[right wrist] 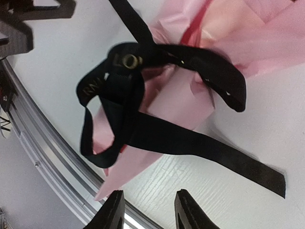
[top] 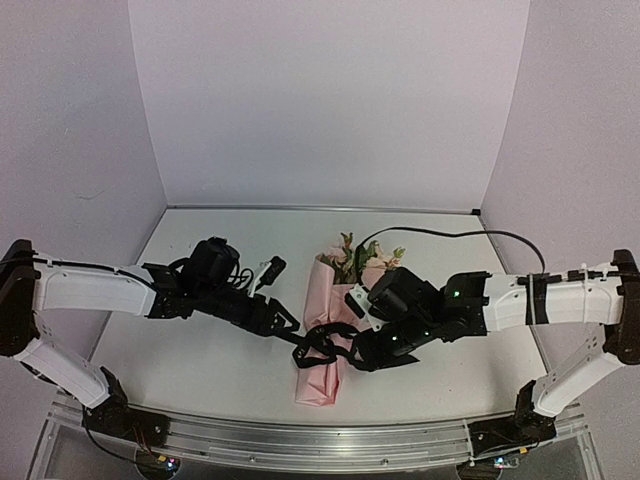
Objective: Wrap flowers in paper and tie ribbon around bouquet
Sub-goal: Cross the half-tied ribbon over the folded bouquet, then tie the half-tied ribbon around the folded bouquet.
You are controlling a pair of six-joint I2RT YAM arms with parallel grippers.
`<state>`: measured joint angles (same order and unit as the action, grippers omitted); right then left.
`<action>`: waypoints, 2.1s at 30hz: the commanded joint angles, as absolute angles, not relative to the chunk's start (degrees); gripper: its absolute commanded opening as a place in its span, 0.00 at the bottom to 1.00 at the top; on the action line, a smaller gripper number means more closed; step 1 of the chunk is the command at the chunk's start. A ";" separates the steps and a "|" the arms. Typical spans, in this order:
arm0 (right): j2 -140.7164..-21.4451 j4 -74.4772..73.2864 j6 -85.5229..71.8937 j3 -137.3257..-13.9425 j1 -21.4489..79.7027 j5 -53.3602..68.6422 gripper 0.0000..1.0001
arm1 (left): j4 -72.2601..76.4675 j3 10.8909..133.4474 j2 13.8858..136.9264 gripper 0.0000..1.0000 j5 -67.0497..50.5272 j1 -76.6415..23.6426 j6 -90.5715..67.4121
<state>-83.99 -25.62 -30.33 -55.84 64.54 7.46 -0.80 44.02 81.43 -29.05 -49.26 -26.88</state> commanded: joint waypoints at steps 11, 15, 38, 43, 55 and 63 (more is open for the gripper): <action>-83.10 -11.44 -31.48 -47.91 63.04 5.97 0.41 | 8.61 43.45 91.56 0.61 -32.23 -53.39 -39.19; -83.53 -7.70 -30.74 -46.45 62.89 6.24 0.42 | 9.07 43.97 93.42 0.51 -30.84 -53.44 -40.59; -94.92 -2.64 -25.98 -53.57 62.86 2.97 0.13 | 2.27 42.81 84.72 0.02 -22.06 -51.10 -39.71; -94.64 -2.96 -27.24 -53.56 62.89 2.82 0.00 | -0.47 41.58 80.39 0.00 -20.34 -48.82 -38.83; -85.77 -13.47 -33.34 -48.68 62.92 -6.04 0.00 | -7.75 37.03 74.55 0.00 -16.95 -46.25 -37.21; -89.73 -10.05 -22.36 -56.21 63.56 4.47 0.30 | -6.09 38.58 75.48 0.00 -17.97 -46.23 -36.11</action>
<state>-86.96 -11.57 -28.65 -49.89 63.15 -0.27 -7.02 36.50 76.14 -18.26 -46.44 -37.65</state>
